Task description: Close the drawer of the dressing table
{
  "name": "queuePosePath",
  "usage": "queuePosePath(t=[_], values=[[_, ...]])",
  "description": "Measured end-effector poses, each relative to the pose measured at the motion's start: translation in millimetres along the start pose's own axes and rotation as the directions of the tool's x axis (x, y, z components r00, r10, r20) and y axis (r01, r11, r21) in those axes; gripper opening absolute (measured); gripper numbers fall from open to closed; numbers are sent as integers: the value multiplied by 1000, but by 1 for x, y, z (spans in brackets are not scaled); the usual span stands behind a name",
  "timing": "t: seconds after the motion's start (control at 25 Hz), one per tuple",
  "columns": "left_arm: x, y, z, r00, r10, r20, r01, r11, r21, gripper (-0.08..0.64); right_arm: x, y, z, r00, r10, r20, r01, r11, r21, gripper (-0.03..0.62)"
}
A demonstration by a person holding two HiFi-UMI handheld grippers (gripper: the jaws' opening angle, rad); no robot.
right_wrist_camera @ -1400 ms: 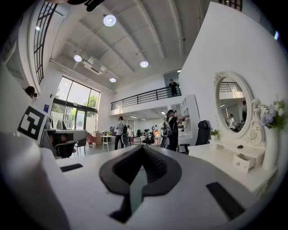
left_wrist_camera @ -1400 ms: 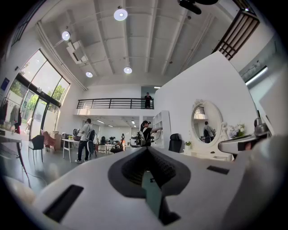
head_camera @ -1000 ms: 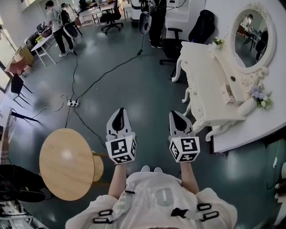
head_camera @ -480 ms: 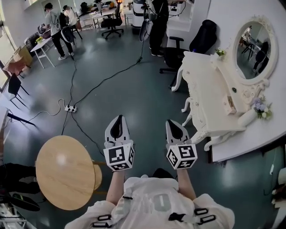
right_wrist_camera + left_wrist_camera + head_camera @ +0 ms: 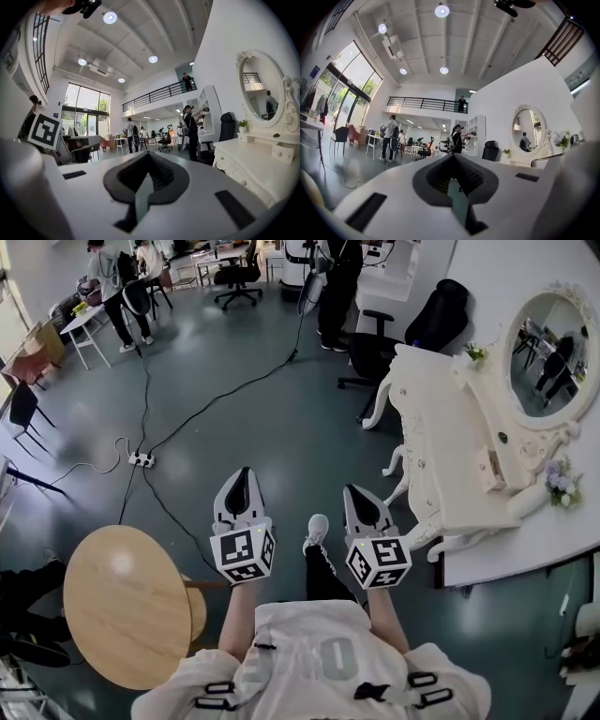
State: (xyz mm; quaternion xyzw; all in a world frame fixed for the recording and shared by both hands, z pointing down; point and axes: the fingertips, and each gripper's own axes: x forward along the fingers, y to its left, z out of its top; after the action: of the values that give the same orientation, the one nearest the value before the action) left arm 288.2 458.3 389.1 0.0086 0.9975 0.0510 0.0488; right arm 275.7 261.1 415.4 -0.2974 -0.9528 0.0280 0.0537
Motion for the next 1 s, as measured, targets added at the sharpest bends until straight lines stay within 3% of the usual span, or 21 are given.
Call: queuePosePath(t=[0.12, 0.32, 0.76, 1.0], values=[[40, -2, 0, 999, 0, 37, -1, 999, 35, 20, 39, -21, -12, 998, 10, -54, -10, 1000, 5, 8], [125, 7, -6, 1000, 21, 16, -22, 999, 27, 20, 113, -64, 2, 994, 17, -111, -20, 999, -29, 8], [352, 8, -11, 1000, 18, -13, -18, 1000, 1, 19, 321, -182, 71, 995, 58, -83, -62, 997, -51, 8], [426, -12, -7, 999, -33, -5, 33, 999, 6, 18, 383, -223, 98, 998, 46, -42, -48, 998, -37, 8]])
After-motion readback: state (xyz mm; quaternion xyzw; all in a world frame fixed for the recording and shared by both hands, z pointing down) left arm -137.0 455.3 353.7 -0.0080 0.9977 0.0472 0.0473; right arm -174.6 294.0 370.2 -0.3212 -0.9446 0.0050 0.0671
